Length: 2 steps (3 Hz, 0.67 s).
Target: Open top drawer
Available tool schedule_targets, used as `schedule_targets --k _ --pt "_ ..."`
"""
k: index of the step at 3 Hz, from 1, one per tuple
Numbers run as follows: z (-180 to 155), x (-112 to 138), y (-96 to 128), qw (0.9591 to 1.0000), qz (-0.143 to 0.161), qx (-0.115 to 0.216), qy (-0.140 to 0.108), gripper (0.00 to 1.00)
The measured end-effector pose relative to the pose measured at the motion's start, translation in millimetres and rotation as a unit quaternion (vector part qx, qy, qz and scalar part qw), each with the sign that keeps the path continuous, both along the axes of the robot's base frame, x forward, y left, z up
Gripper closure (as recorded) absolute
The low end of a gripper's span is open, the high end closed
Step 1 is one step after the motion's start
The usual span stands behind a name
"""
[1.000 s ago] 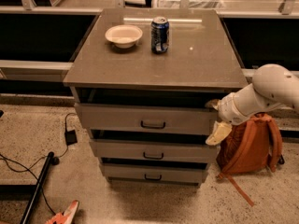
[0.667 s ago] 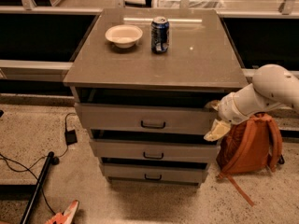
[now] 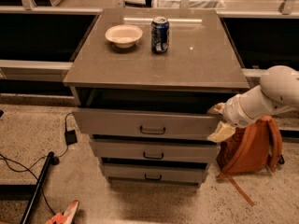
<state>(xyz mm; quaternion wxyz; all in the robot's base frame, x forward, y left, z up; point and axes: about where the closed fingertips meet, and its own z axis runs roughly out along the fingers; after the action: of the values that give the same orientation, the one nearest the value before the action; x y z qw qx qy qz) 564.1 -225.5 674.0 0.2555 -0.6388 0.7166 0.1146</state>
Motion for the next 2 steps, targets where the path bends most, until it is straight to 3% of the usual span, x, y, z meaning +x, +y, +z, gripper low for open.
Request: schedule_targets --k 2 --pt "4 -36 -1 0.9997 0.015 -0.017 0.009 0.39"
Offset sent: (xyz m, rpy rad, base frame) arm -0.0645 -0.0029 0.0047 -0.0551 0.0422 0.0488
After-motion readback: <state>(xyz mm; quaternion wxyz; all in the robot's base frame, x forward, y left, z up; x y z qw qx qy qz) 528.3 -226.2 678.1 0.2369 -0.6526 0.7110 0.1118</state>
